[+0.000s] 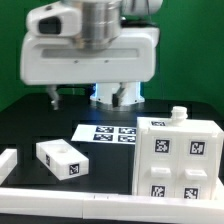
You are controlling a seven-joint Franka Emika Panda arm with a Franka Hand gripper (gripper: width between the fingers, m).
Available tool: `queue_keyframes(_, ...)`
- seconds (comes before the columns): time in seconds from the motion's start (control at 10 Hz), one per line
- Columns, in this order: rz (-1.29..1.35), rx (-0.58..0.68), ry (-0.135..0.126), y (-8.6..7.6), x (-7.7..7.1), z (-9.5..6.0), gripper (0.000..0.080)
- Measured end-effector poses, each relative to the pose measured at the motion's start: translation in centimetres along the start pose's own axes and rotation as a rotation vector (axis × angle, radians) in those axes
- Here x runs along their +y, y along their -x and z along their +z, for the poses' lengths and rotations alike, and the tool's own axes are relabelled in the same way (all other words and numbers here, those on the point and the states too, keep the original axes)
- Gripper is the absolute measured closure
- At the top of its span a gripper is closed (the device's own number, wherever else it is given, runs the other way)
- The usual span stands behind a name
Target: Assemble cabinet
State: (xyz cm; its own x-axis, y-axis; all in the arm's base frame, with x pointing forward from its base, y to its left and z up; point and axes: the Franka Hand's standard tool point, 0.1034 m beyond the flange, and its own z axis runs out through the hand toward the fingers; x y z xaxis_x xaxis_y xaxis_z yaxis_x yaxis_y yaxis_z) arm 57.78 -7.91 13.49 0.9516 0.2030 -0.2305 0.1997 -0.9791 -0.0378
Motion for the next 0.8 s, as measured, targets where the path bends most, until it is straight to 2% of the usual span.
queue_keyframes(0.1, 0.001, 0.006, 0.004, -0.5, -0.1, -0.2, 0.0002)
queue_keyframes(0.3, 0.025, 0.001, 0.003, -0.4, 0.0, 0.2, 0.0002)
queue_keyframes(0.5, 0.078, -0.028, 0.0, -0.9, 2.2, 2.2, 0.0002)
queue_keyframes(0.6, 0.201, -0.025, -0.003, -1.5, 2.6, 2.7, 0.0002)
queue_keyframes(0.7, 0.308, -0.03, -0.034, -1.7, 3.3, 3.5, 0.0002)
queue_keyframes(0.8, 0.403, -0.03, -0.048, -1.8, 3.7, 3.9, 0.0002)
